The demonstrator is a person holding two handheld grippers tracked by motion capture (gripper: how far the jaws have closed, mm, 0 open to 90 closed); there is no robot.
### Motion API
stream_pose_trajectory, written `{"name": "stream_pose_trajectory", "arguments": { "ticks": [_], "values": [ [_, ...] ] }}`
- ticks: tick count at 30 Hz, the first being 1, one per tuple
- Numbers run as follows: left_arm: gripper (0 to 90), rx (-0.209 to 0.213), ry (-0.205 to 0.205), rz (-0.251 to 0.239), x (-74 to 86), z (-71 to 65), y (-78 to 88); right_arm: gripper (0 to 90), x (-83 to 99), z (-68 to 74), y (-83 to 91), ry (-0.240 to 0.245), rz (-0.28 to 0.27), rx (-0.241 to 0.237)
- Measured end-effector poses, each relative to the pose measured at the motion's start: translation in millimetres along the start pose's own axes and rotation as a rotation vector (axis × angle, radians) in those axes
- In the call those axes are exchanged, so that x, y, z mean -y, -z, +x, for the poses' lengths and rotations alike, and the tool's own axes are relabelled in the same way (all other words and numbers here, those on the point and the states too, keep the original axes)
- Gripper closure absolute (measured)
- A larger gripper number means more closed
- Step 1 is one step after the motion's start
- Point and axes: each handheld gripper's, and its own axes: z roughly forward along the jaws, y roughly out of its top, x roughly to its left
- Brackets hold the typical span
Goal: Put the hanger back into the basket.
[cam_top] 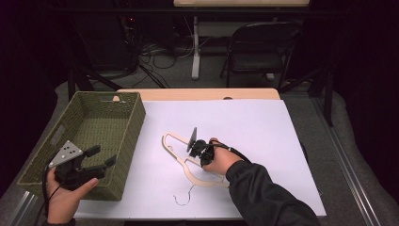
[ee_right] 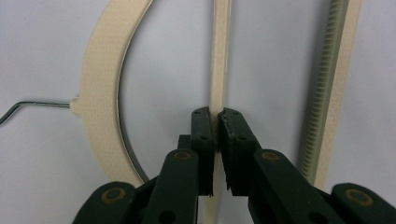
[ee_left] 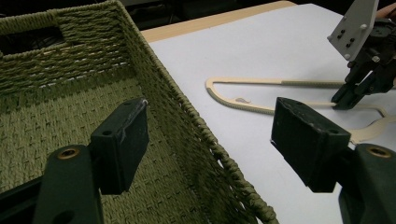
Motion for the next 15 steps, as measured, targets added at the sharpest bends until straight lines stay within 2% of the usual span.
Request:
{"name": "stream_pose_trajectory", "arguments": {
  "ticks": [15],
  "values": [
    [27.4, 0.001, -0.002, 0.002, 0.2, -0.4, -0.5, 84.7, -0.4, 0.0, 0.6, -0.008, 0.004, 0.004]
  ]
}}
